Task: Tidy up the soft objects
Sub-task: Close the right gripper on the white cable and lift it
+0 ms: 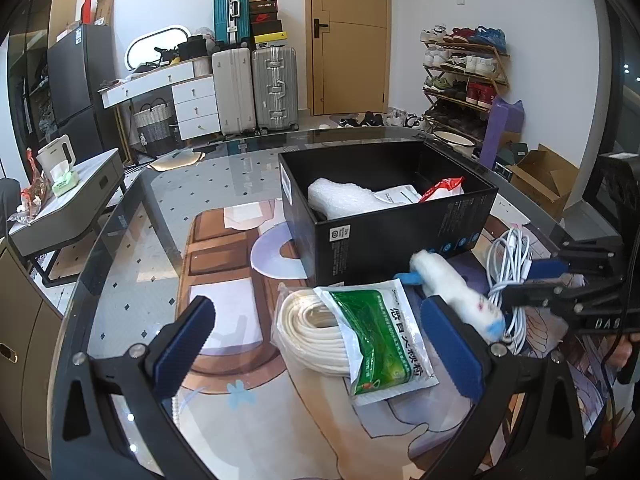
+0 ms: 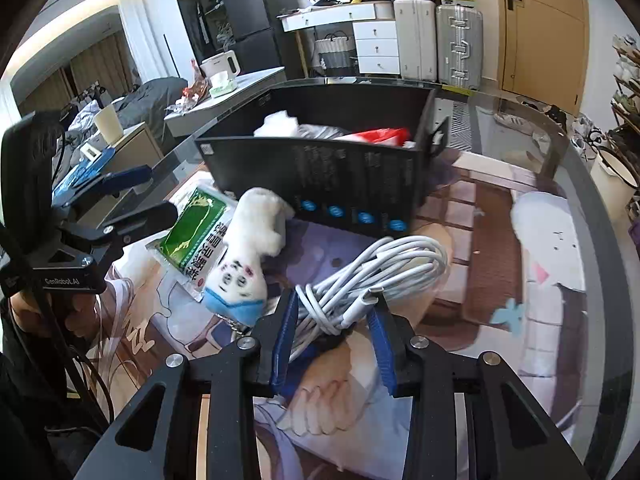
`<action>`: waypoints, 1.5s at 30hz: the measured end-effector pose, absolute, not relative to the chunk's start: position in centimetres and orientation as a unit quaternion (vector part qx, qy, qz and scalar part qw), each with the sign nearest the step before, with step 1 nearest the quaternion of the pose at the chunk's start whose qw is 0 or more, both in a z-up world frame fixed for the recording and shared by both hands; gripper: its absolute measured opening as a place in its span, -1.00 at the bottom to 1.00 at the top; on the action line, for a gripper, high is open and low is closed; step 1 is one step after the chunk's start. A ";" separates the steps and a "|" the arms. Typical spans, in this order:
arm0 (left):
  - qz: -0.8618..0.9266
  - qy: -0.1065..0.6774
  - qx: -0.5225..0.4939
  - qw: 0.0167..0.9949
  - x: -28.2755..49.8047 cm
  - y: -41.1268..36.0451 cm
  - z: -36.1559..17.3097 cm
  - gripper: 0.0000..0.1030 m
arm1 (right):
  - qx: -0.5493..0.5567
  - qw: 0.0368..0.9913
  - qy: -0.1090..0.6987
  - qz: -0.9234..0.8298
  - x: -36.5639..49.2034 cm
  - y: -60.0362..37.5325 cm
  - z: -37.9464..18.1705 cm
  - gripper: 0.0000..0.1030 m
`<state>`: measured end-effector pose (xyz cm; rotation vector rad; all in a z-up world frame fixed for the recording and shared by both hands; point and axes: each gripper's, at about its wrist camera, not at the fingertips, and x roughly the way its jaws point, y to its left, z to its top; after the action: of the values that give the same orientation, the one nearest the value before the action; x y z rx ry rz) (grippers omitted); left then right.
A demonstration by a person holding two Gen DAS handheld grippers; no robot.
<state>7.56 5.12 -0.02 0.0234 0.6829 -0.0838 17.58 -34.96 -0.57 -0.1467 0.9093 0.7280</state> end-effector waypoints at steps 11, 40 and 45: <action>-0.048 0.340 0.016 0.939 7.4 4.8 -0.1 1.00 | -0.072 0.840 0.418 0.338 17.5 -35.9 0.2 -0.42; -0.048 0.342 0.015 0.938 7.7 4.8 -0.5 1.00 | -0.111 0.856 0.438 0.252 18.5 -33.5 -1.3 -0.19; -0.050 0.344 0.017 0.937 7.8 4.9 -0.6 1.00 | -0.107 0.857 0.433 0.259 18.1 -34.6 -1.3 -0.28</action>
<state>7.79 4.85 -0.61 0.0355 0.7028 -0.1014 18.07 -34.62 -1.31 -0.2241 0.9098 0.5449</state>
